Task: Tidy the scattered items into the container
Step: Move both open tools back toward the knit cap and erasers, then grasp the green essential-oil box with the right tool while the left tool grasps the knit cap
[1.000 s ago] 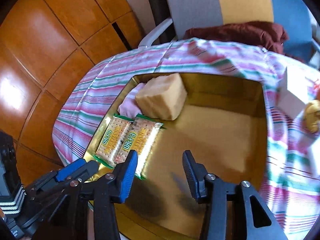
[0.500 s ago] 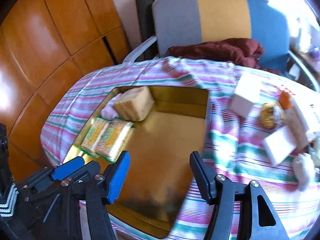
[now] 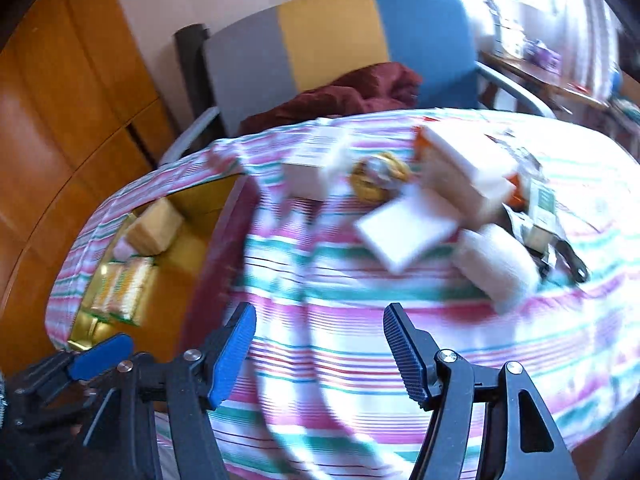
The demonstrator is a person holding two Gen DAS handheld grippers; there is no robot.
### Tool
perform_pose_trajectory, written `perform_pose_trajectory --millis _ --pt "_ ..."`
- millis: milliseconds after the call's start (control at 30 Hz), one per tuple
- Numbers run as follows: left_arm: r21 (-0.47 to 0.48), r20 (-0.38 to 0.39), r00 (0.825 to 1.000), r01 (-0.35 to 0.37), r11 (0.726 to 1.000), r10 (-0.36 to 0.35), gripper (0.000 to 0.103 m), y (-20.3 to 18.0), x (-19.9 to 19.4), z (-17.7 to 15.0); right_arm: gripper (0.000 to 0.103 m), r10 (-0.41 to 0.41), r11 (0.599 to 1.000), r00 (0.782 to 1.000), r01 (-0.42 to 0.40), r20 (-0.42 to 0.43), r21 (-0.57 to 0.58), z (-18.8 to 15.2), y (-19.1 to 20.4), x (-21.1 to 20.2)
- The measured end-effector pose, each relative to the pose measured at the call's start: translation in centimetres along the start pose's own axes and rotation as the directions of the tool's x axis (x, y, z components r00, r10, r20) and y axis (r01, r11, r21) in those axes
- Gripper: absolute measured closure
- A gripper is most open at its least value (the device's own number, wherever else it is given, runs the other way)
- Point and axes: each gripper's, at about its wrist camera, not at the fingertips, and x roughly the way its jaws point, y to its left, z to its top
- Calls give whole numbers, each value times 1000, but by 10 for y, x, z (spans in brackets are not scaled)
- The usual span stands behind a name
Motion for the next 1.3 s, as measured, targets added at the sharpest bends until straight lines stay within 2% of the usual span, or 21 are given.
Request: perform_pose_trajectory --millis 233,367,533,633,733,833,967,1100,1200,1300 --pt "79 -48 999 19 997 -15 64 -25 15 -8 36 -102 985 995 101 -2 141 -10 -82 6" --pt "92 -51 999 14 996 -9 64 -28 17 -8 36 -136 975 989 124 58 183 6 -115 3" --pt "79 -55 998 -1 997 5 64 -25 19 -8 35 -140 983 987 130 73 127 29 -124 18" --pt "73 -61 998 -6 997 11 64 -22 20 -7 33 -143 984 989 139 30 113 38 -127 36" --pt "69 -69 997 -10 998 15 64 -19 23 -7 33 -119 983 993 117 8 143 37 -131 45" --pt "62 -81 997 -5 998 10 64 -18 26 -7 32 -134 982 991 130 14 138 34 -127 45" --pt "72 -85 996 2 997 4 64 -21 27 -7 35 -142 981 990 138 15 135 28 -121 44" --pt "73 -88 996 5 997 1 64 -22 29 -7 43 -57 987 998 56 5 149 20 -109 40" --pt "76 -97 995 4 997 3 64 -24 31 -8 41 40 991 999 -39 -6 125 8 -87 37" --pt "78 -100 995 2 997 6 64 -24 31 -9 37 146 986 989 -144 -15 83 -2 -71 32"
